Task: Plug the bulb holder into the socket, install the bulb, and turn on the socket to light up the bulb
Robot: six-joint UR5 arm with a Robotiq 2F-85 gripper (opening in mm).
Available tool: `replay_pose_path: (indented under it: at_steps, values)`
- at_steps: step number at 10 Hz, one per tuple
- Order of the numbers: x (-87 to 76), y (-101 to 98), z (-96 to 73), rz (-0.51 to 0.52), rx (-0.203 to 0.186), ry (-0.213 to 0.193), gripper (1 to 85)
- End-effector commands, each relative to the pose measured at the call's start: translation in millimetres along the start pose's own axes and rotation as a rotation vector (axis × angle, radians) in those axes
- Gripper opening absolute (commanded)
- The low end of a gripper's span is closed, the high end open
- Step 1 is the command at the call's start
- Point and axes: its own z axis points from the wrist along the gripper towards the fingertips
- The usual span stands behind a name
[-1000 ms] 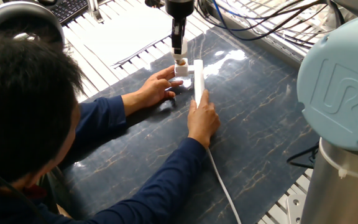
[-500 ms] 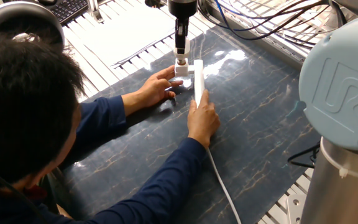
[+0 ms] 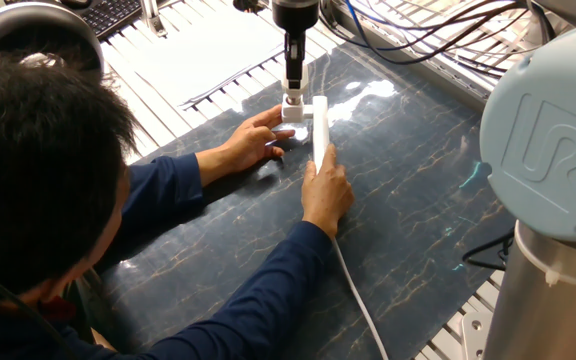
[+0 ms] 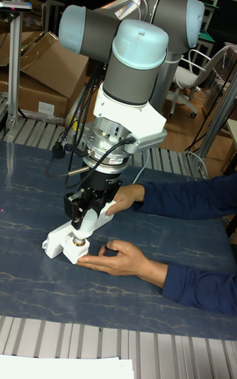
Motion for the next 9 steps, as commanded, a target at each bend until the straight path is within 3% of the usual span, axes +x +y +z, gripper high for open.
replay_pose_path:
  at_steps: [1,9]
  values:
    - [-2.6,-3.0,0.2,-0.058,0.014,-0.006,1.0]
    - [-8.6,4.3,0.7,-0.124,-0.001,-0.032,1.0]
